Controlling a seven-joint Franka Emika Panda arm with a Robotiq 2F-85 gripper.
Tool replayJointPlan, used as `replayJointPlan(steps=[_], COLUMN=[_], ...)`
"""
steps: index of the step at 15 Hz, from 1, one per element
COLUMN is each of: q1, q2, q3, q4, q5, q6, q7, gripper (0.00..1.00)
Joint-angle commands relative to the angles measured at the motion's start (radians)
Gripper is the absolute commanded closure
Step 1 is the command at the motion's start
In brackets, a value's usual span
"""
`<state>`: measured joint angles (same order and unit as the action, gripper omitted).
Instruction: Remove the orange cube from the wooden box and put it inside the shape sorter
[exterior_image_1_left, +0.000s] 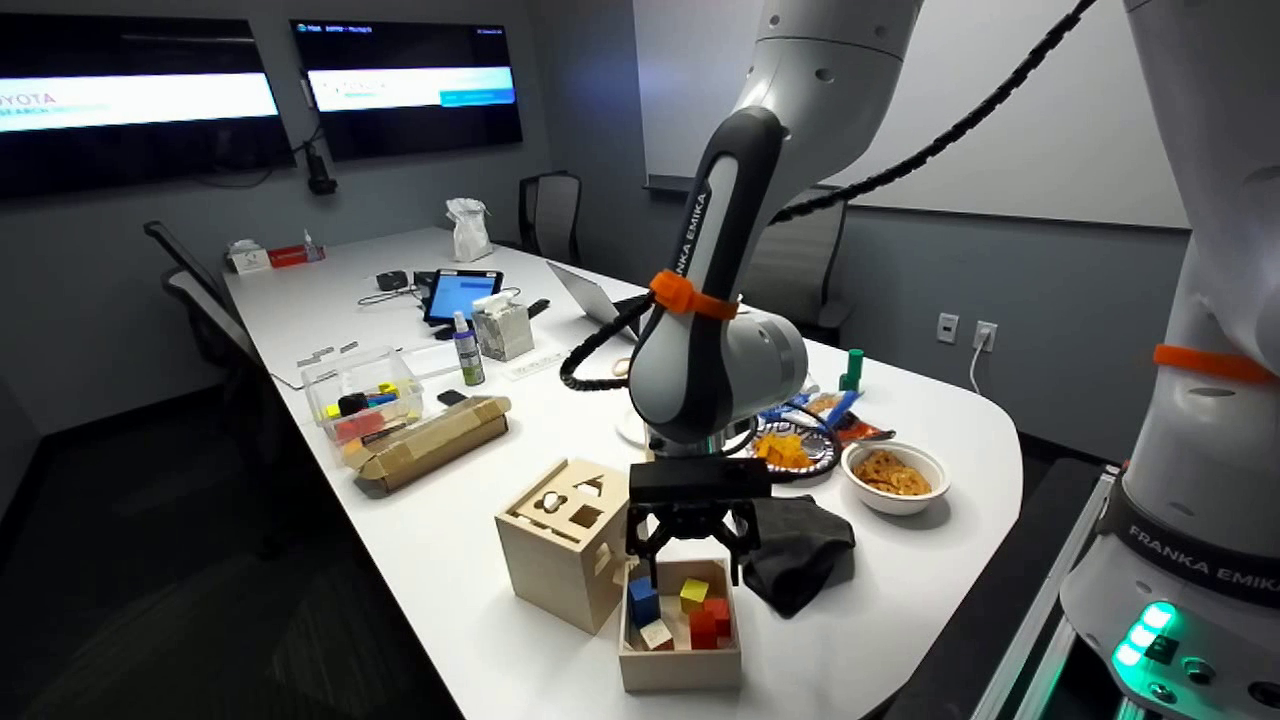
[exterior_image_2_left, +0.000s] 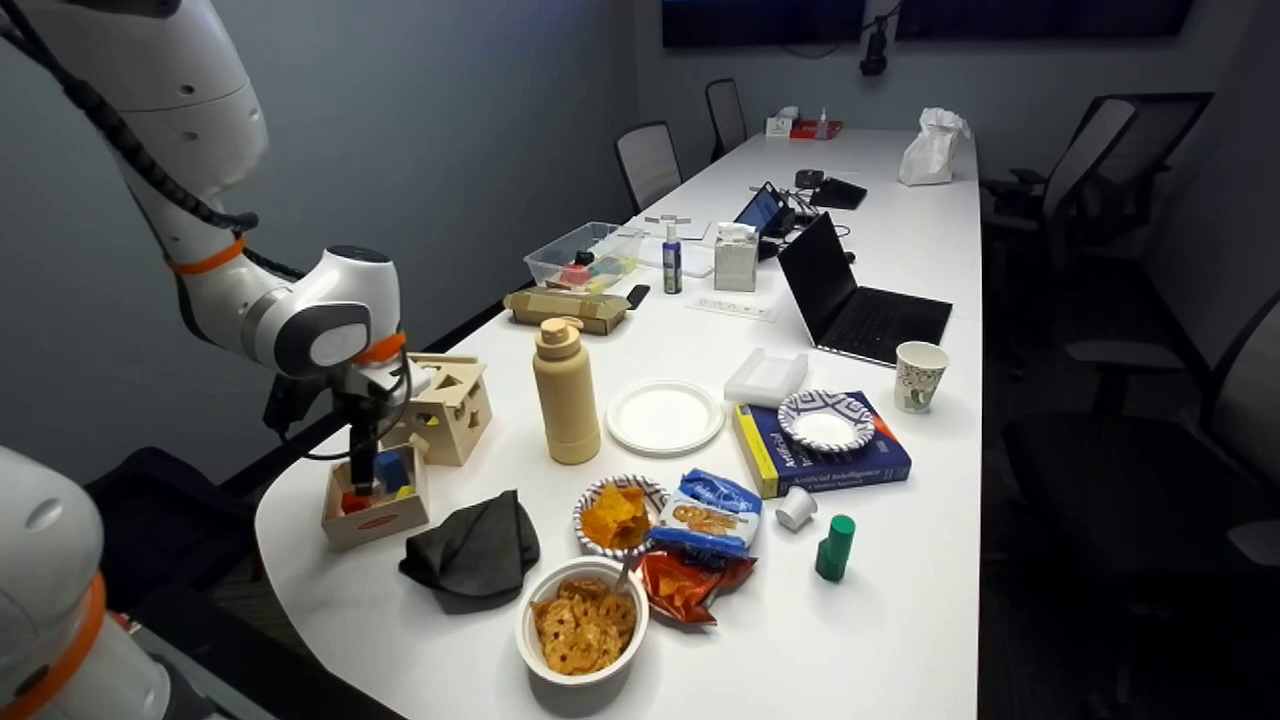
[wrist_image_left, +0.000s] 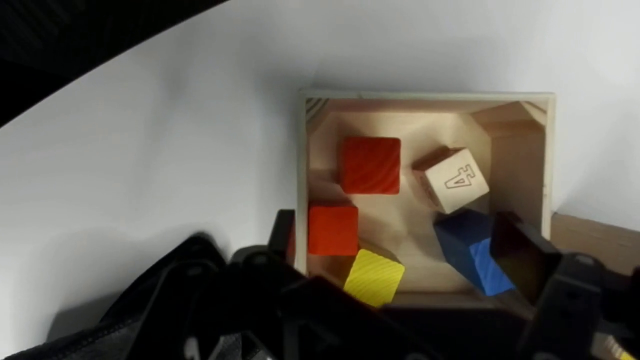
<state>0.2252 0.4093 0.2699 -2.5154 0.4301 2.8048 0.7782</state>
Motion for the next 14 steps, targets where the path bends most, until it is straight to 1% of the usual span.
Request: replayJointPlan(steps=[1, 12, 13, 14], q1=[0.010, 0.008, 0.009, 0.009], q2=[0.049, 0.129, 0.129, 0.128], q3=[0.002, 0.023, 0.022, 0.021], q4=[0.046, 0.089, 0.091, 0.092], q5=[0.018, 0.027, 0.026, 0.026], q6=[-0.006, -0.016, -0.018, -0.022], q7=[-0.028, -0.076, -0.078, -0.078], gripper=[0.00, 0.00, 0.18, 0.26])
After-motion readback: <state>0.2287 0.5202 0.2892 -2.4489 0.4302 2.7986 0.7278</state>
